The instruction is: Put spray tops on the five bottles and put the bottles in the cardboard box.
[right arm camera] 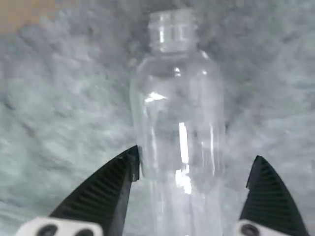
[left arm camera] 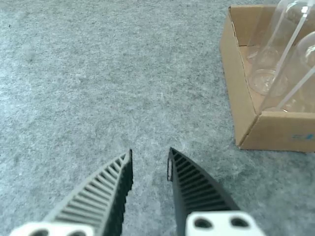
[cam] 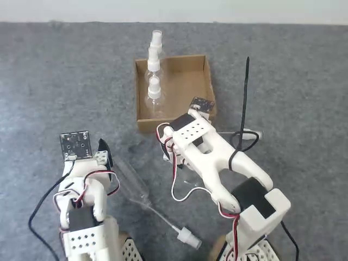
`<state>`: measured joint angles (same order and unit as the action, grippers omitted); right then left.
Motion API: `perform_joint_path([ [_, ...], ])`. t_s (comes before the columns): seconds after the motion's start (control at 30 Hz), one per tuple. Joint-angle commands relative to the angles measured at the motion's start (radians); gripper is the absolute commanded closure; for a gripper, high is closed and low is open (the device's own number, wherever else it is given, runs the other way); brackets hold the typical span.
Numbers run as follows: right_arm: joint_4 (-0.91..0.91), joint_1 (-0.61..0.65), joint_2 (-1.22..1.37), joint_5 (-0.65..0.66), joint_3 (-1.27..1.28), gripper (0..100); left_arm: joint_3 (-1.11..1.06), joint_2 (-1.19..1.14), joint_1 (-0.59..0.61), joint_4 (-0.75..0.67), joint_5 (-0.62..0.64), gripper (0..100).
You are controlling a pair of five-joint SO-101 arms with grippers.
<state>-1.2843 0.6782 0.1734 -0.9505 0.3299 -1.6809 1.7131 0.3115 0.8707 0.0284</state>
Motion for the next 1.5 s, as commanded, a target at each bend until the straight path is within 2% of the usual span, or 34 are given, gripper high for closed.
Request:
perform_joint_path([
  [0.0, -0.084, -0.001, -0.033, 0.068, -0.055, 69.2, 0.008, 0.014, 0.006, -0.028, -0.005, 89],
  [0.37, -0.223, -0.005, -0.033, 0.361, -0.055, 69.0, 0.008, 0.014, 0.006, -0.028, -0.005, 89],
  [0.7, -0.249, -0.008, -0.033, 0.397, -0.106, 68.8, 0.008, 0.014, 0.006, -0.028, -0.005, 89],
  [0.8, -0.28, -0.01, -0.033, 0.483, -0.149, 68.8, 0.008, 0.014, 0.006, -0.028, -0.005, 89],
  [0.9, -0.269, -0.01, -0.028, 0.566, -0.169, 68.9, 0.008, 0.014, 0.006, -0.028, -0.005, 89],
  [1.17, -0.166, -0.07, -0.021, 0.591, -0.167, 69.1, 0.008, 0.014, 0.008, -0.028, -0.005, 89],
  [1.47, -0.104, -0.073, 0.019, 0.75, -0.17, 69.2, 0.008, 0.014, 0.008, -0.028, -0.005, 89],
])
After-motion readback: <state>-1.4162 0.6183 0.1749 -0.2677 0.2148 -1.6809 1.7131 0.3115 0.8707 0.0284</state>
